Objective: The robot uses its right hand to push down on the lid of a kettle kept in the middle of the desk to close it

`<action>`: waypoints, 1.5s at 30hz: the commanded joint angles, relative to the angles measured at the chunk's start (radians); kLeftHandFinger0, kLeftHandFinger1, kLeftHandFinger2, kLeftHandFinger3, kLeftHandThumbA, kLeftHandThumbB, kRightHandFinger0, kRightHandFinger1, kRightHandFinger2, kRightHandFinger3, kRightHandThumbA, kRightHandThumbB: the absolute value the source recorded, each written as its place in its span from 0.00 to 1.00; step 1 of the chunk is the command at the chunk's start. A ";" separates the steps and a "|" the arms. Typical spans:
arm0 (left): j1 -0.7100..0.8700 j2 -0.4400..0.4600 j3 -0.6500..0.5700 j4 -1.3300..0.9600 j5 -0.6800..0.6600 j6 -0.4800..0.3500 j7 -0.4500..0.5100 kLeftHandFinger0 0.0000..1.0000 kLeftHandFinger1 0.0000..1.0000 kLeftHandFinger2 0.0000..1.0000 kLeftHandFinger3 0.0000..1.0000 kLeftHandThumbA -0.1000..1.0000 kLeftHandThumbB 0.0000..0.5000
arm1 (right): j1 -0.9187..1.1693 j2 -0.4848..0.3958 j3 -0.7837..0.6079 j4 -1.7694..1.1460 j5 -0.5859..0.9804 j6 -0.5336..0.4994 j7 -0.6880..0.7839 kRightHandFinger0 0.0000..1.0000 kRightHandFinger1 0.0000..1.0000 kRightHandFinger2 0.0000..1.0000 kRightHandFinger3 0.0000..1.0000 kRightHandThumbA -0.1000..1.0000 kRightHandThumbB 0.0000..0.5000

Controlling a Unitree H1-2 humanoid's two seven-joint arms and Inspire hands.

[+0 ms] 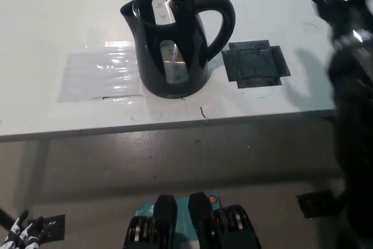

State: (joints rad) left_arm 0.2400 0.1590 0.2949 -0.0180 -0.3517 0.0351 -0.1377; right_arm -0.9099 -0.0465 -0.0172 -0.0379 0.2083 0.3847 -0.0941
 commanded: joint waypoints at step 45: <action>0.140 -0.010 -0.099 -0.062 -0.006 -0.058 -0.096 1.00 1.00 0.87 1.00 0.35 0.55 | -0.592 0.208 -0.031 1.175 -0.158 -0.180 -0.223 0.48 0.57 0.64 0.65 0.42 0.13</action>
State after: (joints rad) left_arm 0.3518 0.1392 0.2109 -0.0463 -0.3751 0.0080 -0.2097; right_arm -1.3922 0.1644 -0.0592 1.1094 0.0743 0.2465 -0.2947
